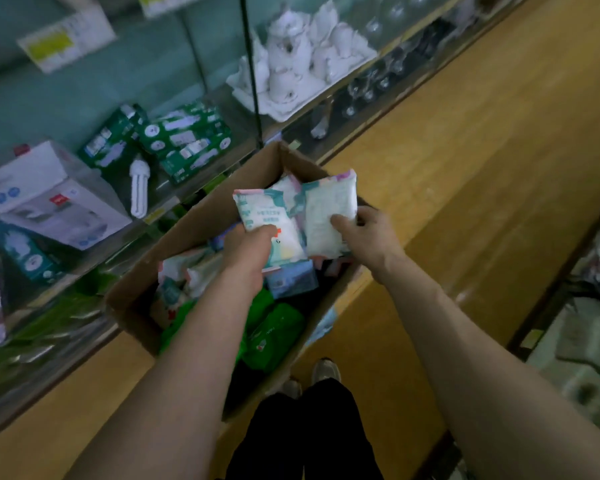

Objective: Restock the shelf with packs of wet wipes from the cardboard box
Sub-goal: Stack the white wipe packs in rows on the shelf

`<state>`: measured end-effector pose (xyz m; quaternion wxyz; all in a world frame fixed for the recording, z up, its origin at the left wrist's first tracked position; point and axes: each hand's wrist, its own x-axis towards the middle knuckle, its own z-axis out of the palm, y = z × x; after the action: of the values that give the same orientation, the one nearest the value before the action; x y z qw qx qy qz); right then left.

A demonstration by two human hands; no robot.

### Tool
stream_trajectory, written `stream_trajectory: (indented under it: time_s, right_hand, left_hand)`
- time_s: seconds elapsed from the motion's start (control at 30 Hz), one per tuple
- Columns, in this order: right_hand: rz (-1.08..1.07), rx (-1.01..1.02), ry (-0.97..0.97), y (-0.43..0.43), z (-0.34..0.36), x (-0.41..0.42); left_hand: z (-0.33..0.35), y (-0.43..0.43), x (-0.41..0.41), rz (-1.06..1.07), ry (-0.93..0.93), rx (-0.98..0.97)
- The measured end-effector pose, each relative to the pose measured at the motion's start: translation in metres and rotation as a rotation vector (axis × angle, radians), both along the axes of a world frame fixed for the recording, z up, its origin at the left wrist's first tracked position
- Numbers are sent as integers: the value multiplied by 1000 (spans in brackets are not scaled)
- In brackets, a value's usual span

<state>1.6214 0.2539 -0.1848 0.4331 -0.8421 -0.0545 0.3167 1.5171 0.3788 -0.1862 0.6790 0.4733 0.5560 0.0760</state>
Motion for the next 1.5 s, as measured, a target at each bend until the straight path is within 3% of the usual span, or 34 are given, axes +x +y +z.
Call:
stream_trajectory:
  time_s: [0.13, 0.23, 0.4, 0.67, 0.87, 1.3, 1.5]
  right_hand:
    - [-208, 179, 31, -41, 70, -4]
    - [-293, 217, -57, -74, 111, -8]
    - [-456, 143, -289, -132, 158, -16]
    - [-678, -189, -642, -253, 215, -48]
    - [-872, -203, -798, -354, 240, -65]
    - [-1174, -223, -867, -550, 295, -133]
    - [-1277, -432, -865, -601, 307, -175]
  left_hand:
    - [55, -39, 23, -93, -138, -65]
    - [87, -70, 36, -170, -205, -46]
    - [134, -131, 52, -334, -325, -81]
    - [191, -267, 77, -673, -436, -161]
    - [223, -387, 87, -919, -499, -256]
    - [279, -612, 56, -1304, -622, -496]
    - [295, -681, 23, -1486, -599, -587]
